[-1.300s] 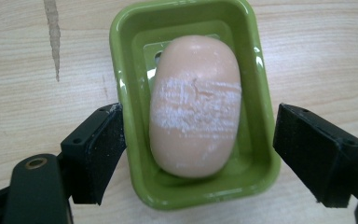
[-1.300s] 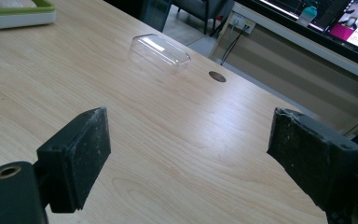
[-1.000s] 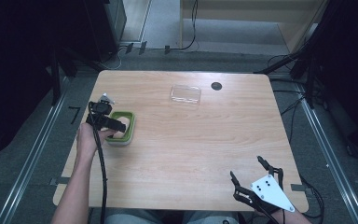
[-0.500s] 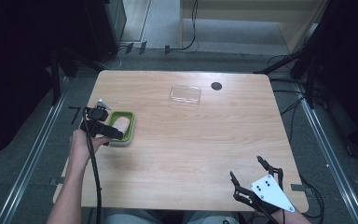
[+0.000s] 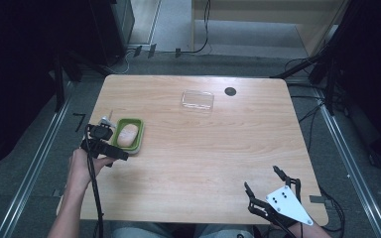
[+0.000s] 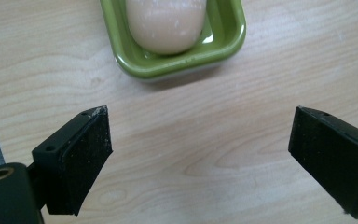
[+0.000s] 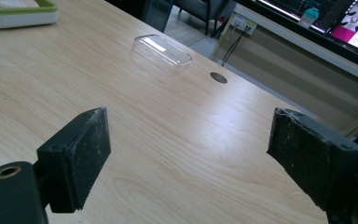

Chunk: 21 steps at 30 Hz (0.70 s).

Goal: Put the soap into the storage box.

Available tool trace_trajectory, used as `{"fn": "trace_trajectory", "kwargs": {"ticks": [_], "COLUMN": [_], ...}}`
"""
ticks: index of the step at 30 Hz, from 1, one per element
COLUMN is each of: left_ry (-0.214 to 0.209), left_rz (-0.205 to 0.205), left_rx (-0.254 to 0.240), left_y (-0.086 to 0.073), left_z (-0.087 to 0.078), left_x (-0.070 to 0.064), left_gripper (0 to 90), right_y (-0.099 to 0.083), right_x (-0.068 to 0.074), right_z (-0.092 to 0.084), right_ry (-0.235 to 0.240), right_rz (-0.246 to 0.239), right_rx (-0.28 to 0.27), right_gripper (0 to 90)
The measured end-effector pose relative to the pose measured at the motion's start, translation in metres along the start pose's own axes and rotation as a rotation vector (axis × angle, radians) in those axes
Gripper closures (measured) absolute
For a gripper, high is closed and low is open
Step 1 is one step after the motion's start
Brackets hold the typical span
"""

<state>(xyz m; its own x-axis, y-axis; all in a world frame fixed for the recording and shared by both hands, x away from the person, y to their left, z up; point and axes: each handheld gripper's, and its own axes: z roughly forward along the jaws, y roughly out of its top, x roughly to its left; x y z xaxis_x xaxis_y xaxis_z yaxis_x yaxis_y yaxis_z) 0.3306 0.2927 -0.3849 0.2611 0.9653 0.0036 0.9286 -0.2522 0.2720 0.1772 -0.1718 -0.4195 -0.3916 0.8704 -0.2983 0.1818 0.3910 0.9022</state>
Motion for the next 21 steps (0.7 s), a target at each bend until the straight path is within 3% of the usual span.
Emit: {"fn": "trace_trajectory", "kwargs": {"ticks": [21], "left_ry": [0.012], "left_rz": [0.044], "left_rx": [0.081], "left_y": [-0.049], "left_z": [0.011], "left_x": [-0.011], "left_gripper": [5.7], "right_y": [0.000], "right_x": [0.001], "right_z": [0.000], "right_ry": [0.000], "right_rz": [-0.020], "right_rx": [-0.007], "right_gripper": [13.2]}}
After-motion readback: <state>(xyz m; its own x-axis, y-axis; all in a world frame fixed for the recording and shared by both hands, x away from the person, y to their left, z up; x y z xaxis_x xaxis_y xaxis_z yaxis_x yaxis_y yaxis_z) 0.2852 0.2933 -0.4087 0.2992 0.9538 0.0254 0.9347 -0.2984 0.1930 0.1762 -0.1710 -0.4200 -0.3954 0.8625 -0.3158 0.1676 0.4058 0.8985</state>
